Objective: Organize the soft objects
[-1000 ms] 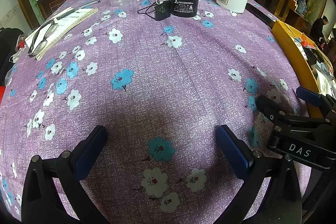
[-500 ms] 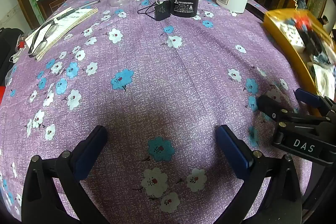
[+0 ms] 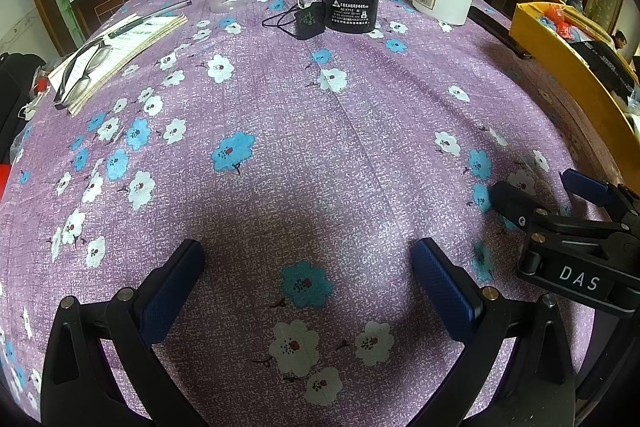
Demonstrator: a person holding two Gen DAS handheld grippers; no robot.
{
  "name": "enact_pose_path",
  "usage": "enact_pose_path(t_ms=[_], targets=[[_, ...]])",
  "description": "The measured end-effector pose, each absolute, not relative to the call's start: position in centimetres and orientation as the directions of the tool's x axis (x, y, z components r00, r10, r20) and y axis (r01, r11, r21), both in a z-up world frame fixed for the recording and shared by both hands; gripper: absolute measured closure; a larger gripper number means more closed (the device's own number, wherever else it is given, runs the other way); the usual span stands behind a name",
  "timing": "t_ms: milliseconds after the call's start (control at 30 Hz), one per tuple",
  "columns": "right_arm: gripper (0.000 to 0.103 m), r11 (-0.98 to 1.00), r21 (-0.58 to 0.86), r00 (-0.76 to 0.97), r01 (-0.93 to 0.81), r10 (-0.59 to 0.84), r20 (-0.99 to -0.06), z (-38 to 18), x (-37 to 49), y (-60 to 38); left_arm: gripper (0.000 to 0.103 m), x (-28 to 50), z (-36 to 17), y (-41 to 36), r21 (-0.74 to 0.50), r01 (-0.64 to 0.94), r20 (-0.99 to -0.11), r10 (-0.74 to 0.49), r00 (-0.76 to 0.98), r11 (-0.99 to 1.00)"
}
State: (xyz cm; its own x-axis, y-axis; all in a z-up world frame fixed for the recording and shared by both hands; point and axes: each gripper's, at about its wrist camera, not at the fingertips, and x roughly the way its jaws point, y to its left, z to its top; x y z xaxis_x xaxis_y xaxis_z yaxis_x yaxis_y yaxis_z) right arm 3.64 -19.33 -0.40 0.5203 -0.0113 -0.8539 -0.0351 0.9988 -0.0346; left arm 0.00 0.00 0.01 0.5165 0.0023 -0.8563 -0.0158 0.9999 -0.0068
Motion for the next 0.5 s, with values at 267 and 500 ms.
enact_pose_path(t_ms=[267, 500], targets=[[0.0, 0.999, -0.034, 0.52, -0.035, -0.011, -0.854, -0.43, 3.63, -19.35, 0.0, 0.05, 0.0, -0.06, -0.007, -0.02, -0.855, 0.004, 0.518, 1.0], [0.0, 0.999, -0.034, 0.521, -0.035, -0.011, -0.854, -0.46, 3.62, -19.38, 0.0, 0.04, 0.01, -0.07, -0.007, -0.019, -0.856, 0.004, 0.518, 1.0]])
